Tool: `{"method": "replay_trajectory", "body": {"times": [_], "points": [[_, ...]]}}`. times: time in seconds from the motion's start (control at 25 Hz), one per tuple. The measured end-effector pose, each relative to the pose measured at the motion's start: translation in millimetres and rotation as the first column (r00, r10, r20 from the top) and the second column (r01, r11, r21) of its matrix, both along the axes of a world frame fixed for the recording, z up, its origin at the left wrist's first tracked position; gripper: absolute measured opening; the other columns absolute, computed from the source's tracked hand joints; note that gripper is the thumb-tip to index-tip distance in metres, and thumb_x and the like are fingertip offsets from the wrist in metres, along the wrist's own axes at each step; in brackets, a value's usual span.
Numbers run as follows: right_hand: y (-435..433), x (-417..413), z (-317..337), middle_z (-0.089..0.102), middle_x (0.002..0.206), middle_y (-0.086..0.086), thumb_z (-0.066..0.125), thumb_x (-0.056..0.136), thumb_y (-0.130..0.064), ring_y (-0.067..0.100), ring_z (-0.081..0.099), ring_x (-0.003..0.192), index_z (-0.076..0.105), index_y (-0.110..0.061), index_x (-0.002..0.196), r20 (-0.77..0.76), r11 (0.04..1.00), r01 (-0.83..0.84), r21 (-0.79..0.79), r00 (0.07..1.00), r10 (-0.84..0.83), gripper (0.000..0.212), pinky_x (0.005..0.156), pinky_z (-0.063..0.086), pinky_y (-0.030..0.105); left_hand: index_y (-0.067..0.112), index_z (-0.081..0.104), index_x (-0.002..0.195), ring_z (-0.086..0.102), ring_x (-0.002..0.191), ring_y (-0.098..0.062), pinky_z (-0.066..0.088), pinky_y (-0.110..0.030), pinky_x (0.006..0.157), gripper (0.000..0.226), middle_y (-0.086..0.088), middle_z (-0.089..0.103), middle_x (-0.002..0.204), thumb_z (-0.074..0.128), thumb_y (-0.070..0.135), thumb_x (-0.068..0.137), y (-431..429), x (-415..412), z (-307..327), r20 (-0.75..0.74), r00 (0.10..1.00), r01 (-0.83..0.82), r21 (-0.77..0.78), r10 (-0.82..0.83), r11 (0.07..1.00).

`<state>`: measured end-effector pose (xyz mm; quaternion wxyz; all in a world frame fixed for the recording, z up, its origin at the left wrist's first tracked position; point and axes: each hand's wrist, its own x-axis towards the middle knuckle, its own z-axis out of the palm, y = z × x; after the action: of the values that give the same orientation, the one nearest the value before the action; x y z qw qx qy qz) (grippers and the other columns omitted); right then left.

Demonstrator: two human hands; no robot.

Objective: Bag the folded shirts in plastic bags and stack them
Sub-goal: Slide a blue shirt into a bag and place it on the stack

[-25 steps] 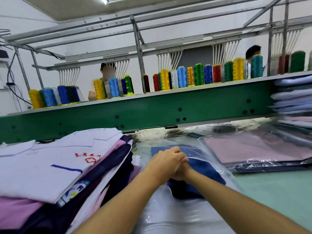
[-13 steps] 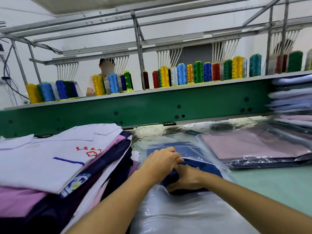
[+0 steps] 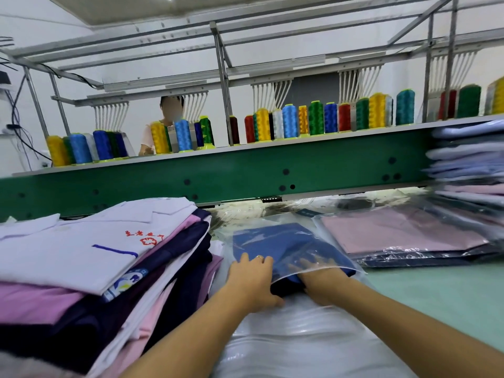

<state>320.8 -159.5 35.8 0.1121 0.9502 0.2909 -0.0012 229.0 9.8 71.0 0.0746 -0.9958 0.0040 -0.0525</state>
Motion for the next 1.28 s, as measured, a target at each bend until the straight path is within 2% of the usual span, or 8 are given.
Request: {"method": "replay_trajectory", "body": {"times": [0.16,0.36,0.48,0.64,0.8,1.04,1.2,1.28], "points": [[-18.3,-11.7,6.5,0.038,0.157,0.011,0.050,0.100,-0.011,0.031,0.044,0.139,0.038,-0.012,0.152,0.016,1.000,0.008,-0.022,1.000,-0.008,0.054,0.113,0.039,0.044,0.015,0.043,0.127,0.055,0.118,-0.034,0.043,-0.038,0.085,0.045,-0.008,0.055,0.127,0.061,0.038,0.093,-7.0,-1.3,-19.5,0.026,0.989,-0.150,0.049,0.149,0.987],[-52.3,-24.0,21.2,0.063,0.125,0.010,0.046,0.095,-0.003,0.032,0.061,0.112,0.061,-0.013,0.125,-0.005,0.992,-0.127,0.008,0.992,0.127,0.035,0.089,0.051,0.040,0.010,0.051,0.126,0.060,0.116,-0.034,0.048,-0.039,0.088,0.039,-0.011,0.058,0.124,0.052,-0.005,0.090,-8.0,1.6,-21.1,0.035,0.995,-0.095,0.127,0.091,0.987],[-73.0,-24.6,27.4,0.066,0.108,-0.001,0.056,0.092,-0.022,0.028,0.064,0.095,0.059,-0.025,0.111,0.309,0.942,-0.300,0.149,0.919,0.244,0.019,0.072,0.050,0.037,0.015,0.052,0.105,0.061,0.103,-0.035,0.042,-0.039,0.072,0.031,-0.011,0.058,0.113,0.055,-0.008,0.084,-3.5,-0.7,-7.9,0.066,0.994,-0.091,0.064,0.087,0.994],[-83.9,-7.3,1.7,0.043,0.127,-0.005,0.066,0.071,-0.062,0.021,0.049,0.108,0.039,-0.031,0.138,0.476,0.928,-0.253,0.275,0.874,0.097,0.078,0.078,0.046,0.034,0.018,0.045,0.106,0.058,0.097,-0.033,0.041,-0.038,0.068,0.026,-0.009,0.058,0.111,0.053,0.006,0.084,4.7,-2.0,-0.6,0.011,0.997,-0.077,-0.016,0.077,0.997],[-81.2,5.4,-10.2,0.037,0.139,0.002,0.057,0.059,-0.066,0.026,0.044,0.117,0.018,-0.035,0.155,0.487,0.916,-0.215,0.338,0.873,0.025,0.108,0.084,0.045,0.039,0.020,0.043,0.135,0.053,0.118,-0.030,0.048,-0.043,0.094,0.055,-0.006,0.054,0.128,0.058,0.028,0.083,7.7,0.3,-20.4,-0.185,0.981,-0.069,-0.039,0.061,0.997],[-72.4,6.7,-12.7,0.066,0.112,-0.001,0.047,0.090,-0.027,0.030,0.065,0.096,0.057,-0.023,0.115,0.367,0.979,-0.151,0.136,0.926,0.092,0.028,0.067,0.044,0.036,0.016,0.046,0.131,0.060,0.113,-0.030,0.045,-0.034,0.081,0.041,-0.006,0.060,0.124,0.059,0.016,0.091,-2.5,12.6,-26.2,0.049,0.999,-0.031,0.244,0.020,0.969],[-71.8,10.5,-5.5,0.069,0.093,-0.002,0.052,0.088,-0.030,0.029,0.061,0.080,0.057,-0.023,0.097,0.258,0.838,-0.070,0.542,0.962,-0.086,0.013,0.063,0.043,0.036,0.018,0.045,0.127,0.062,0.108,-0.032,0.046,-0.036,0.078,0.050,-0.005,0.061,0.118,0.058,0.050,0.090,-2.1,14.3,-32.0,0.087,0.993,-0.091,0.140,0.079,0.986],[-73.3,10.8,-3.2,0.067,0.083,-0.002,0.054,0.091,-0.029,0.027,0.055,0.072,0.056,-0.023,0.092,0.210,0.745,-0.063,0.664,0.972,-0.105,0.007,0.060,0.039,0.035,0.015,0.044,0.126,0.064,0.107,-0.031,0.043,-0.035,0.072,0.046,-0.004,0.063,0.117,0.065,0.038,0.092,-0.9,15.7,-31.1,0.136,0.990,-0.075,0.203,0.048,0.976]]}}
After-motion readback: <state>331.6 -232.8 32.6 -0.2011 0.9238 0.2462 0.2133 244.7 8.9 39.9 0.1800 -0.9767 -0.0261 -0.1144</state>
